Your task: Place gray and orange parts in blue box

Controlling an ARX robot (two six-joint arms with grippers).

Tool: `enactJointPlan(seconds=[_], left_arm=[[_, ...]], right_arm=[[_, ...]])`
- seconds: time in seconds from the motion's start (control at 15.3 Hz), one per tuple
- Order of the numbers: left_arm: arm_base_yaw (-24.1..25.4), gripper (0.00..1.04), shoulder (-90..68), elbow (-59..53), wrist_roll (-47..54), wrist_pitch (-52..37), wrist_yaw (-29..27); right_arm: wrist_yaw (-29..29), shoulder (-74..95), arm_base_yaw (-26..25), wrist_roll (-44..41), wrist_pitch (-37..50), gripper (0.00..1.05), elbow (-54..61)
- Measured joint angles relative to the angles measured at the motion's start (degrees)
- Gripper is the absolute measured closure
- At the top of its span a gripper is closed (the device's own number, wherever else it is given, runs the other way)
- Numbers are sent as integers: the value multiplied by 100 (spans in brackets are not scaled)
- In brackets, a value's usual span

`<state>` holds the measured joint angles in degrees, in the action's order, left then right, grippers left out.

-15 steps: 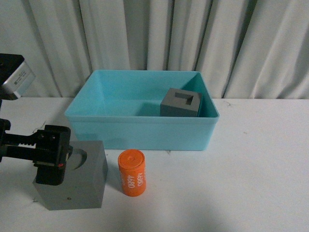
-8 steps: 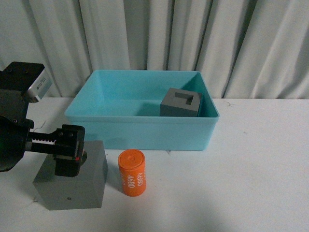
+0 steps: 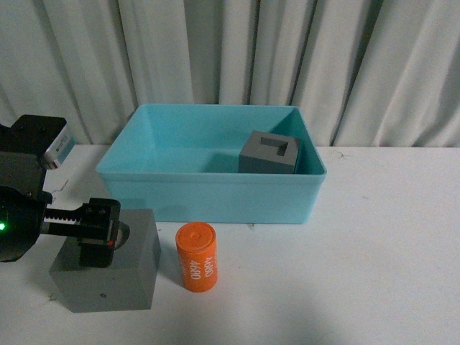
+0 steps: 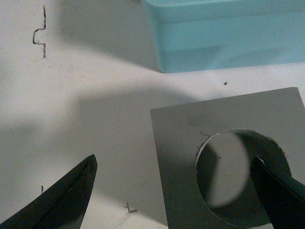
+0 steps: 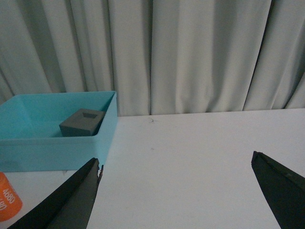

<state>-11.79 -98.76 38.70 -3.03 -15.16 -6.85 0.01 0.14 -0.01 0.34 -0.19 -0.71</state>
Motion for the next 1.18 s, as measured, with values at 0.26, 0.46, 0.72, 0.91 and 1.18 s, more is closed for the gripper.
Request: enactJointPlan(seconds=[0.26,0.46,0.72,0.91,1.18], left_arm=[[0,7,-214,0,52,-153,52],[-11,37,-245,-20,116,-216,111],[11,84,-70,-103,149,-103,330],[411,86,787,-186,66,748,717],[881,86,2135,551,-28,1440,1340]], right_arm=[[0,0,0,0,0,6,0],[0,0,0,0,0,6,0],[0,0,0,0,0,6,0],[0,0,0,-2,0,6,0],[0,0,0,0,0,6,0]])
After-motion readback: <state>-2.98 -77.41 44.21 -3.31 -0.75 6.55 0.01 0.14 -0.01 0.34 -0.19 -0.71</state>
